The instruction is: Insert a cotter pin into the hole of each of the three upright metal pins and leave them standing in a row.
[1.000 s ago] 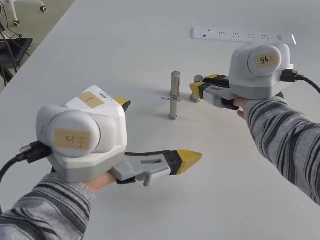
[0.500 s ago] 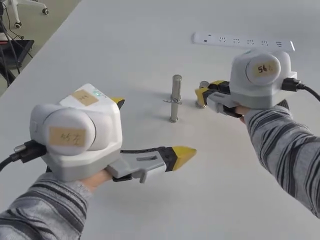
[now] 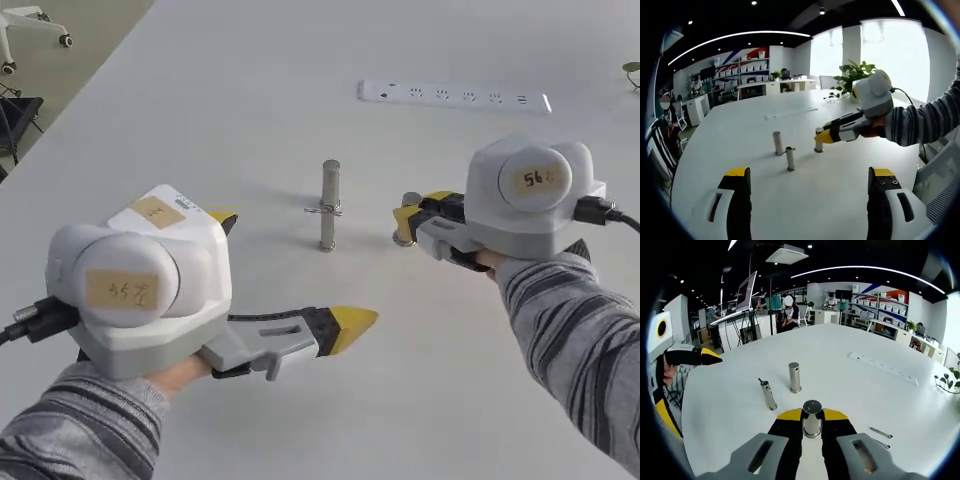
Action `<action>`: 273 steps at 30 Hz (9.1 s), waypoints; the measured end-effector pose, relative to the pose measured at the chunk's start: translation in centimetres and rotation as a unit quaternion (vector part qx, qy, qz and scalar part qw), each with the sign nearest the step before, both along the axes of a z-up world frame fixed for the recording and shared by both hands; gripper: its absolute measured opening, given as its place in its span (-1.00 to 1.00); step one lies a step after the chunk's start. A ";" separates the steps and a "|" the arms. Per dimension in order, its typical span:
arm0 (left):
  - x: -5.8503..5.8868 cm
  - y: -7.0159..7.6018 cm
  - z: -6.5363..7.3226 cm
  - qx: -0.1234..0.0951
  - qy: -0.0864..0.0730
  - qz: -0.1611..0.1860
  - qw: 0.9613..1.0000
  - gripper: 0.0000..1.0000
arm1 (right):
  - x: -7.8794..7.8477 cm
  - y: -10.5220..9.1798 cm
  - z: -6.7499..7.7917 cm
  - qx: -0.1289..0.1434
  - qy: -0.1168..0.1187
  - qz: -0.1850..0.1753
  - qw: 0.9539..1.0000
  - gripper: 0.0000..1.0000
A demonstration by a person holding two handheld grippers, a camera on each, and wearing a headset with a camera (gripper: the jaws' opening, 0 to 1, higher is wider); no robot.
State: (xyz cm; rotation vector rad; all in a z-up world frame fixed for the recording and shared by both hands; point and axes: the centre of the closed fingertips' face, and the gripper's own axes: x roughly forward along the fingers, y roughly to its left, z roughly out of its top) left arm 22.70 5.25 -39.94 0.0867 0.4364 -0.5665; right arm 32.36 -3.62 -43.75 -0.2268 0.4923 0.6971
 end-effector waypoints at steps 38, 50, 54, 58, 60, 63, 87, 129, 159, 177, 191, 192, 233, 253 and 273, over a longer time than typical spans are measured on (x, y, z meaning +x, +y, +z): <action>-1.4 -1.3 -0.2 0.005 0.011 -0.019 1.000 0.88 | -4.1 -1.3 -1.4 0.004 0.008 -0.024 1.000 -0.82; -1.5 -1.5 0.0 0.007 0.008 -0.018 1.000 0.93 | -5.0 -2.9 -0.2 0.022 0.005 -0.006 1.000 -0.63; -1.4 -1.6 0.1 0.005 0.007 -0.014 1.000 0.95 | -5.3 -4.2 0.5 0.030 0.011 0.001 0.999 -0.60; -1.4 -1.7 0.2 -0.003 0.011 -0.010 1.000 0.95 | -5.1 -5.8 1.0 0.014 0.017 0.011 1.000 -0.62; -1.4 -1.7 0.3 -0.004 0.010 -0.008 1.000 0.95 | -4.8 -6.7 1.0 -0.004 0.023 0.017 1.000 -0.62; -1.3 -1.7 0.3 -0.006 0.010 -0.006 1.000 0.95 | -4.1 -7.7 1.0 -0.018 0.030 0.023 0.999 -0.63; -1.6 -1.9 -1.1 0.017 0.022 -0.018 0.999 0.87 | 1.4 -12.1 -2.7 -0.158 0.128 0.093 0.975 -0.65; -1.7 -1.7 -1.4 0.023 0.040 -0.020 0.999 0.54 | 3.3 -12.4 -5.3 -0.211 0.143 0.114 0.960 -1.00; -1.7 -4.8 0.0 -0.029 0.066 -0.064 0.995 -0.23 | -5.1 -5.2 2.7 -0.147 -0.030 0.243 0.958 -1.00; -1.3 -6.8 2.2 -0.142 0.096 -0.063 0.983 -0.66 | -9.9 -1.5 4.3 -0.173 -0.097 0.362 0.911 -1.00; -1.7 -7.3 2.8 -0.183 0.112 -0.063 0.975 -0.88 | -11.5 0.2 5.1 -0.175 -0.125 0.404 0.889 -1.00; -1.7 -7.4 2.8 -0.184 0.112 -0.063 0.974 -0.89 | -11.5 0.3 5.2 -0.176 -0.127 0.405 0.888 -1.00; -3.4 -8.3 2.7 -0.068 0.023 -0.193 0.979 -1.00 | -13.4 -0.4 4.0 0.039 0.092 0.325 0.940 -0.82; -4.4 -9.2 3.2 -0.097 0.031 -0.219 0.970 -1.00 | -14.6 -0.2 4.7 -0.002 0.059 0.362 0.930 -0.98; -3.1 -9.7 1.1 -0.062 0.027 -0.211 0.975 -0.98 | -13.0 -1.8 3.0 -0.198 -0.029 0.441 0.875 -1.00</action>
